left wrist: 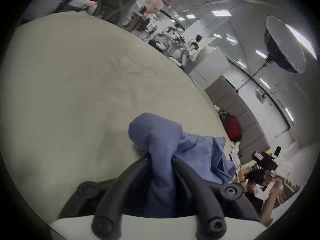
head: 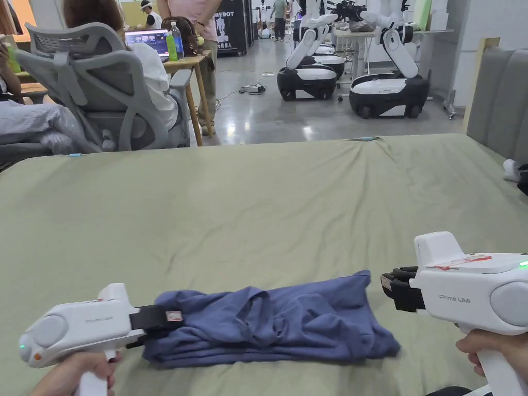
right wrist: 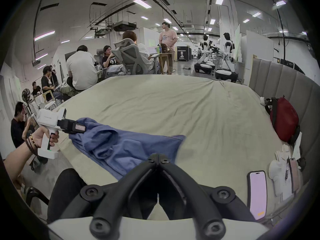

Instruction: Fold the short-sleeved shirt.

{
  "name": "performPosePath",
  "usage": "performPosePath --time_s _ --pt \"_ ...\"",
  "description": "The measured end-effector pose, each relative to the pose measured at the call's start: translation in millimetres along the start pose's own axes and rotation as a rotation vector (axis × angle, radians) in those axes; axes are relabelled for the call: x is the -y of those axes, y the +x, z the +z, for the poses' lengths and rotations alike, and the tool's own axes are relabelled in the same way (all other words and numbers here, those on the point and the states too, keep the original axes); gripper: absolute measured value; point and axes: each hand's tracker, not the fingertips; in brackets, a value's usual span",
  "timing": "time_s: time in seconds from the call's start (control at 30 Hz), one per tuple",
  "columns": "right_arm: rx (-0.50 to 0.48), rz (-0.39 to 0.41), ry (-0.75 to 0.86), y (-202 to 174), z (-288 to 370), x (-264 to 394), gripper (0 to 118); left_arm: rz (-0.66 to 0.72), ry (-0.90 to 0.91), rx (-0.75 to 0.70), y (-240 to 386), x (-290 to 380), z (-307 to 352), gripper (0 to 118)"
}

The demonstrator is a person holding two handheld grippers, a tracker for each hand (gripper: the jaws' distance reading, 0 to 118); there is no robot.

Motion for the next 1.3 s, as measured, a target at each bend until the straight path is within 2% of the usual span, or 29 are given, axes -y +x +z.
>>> performPosePath --time_s 0.17,0.3,0.4,0.47,0.5,0.73,0.93,0.97,1.0,1.07,1.1,1.13,1.17,1.2,1.27,1.3 --pt "-0.024 -0.001 0.003 -7 -4 1 0 0.012 0.001 -0.071 -13 -3 22 10" --pt "-0.03 0.008 0.001 -9 -4 1 0 -0.028 0.03 -0.05 67 25 39 10" --pt "-0.034 0.016 -0.003 -11 -1 1 0 -0.024 0.025 0.067 115 27 46 10" --pt "-0.032 0.018 0.001 -10 1 1 0 -0.076 0.035 0.117 155 33 44 10" --pt "-0.032 0.015 0.003 -9 2 1 0 -0.099 0.024 0.129 108 -15 38 10" --pt "-0.02 -0.006 0.018 1 12 6 0 -0.148 -0.074 0.171 159 -15 -51 10" --pt "0.012 -0.055 0.042 19 29 13 0 -0.155 -0.219 0.139 190 22 -141 10" --pt "0.017 -0.064 0.046 22 32 15 0 -0.153 -0.233 0.115 189 25 -151 13" --pt "0.023 -0.071 0.049 25 34 16 0 -0.138 -0.244 0.105 193 31 -155 22" --pt "0.034 -0.081 0.052 33 36 19 0 -0.111 -0.237 0.139 195 38 -153 26" --pt "0.037 -0.083 0.051 35 37 20 0 -0.09 -0.227 0.211 194 35 -148 38" --pt "0.041 -0.083 0.05 37 37 21 0 -0.077 -0.211 0.274 195 33 -140 62" --pt "0.044 -0.084 0.048 39 37 22 0 -0.082 -0.192 0.317 199 33 -131 96" --pt "0.044 -0.084 0.047 40 36 21 0 -0.119 -0.162 0.32 204 31 -121 118" --pt "0.047 -0.089 0.048 41 34 21 0 -0.18 -0.087 0.29 205 22 -98 113" --pt "0.045 -0.094 0.05 41 34 21 0 -0.184 -0.087 0.274 210 23 -86 115"
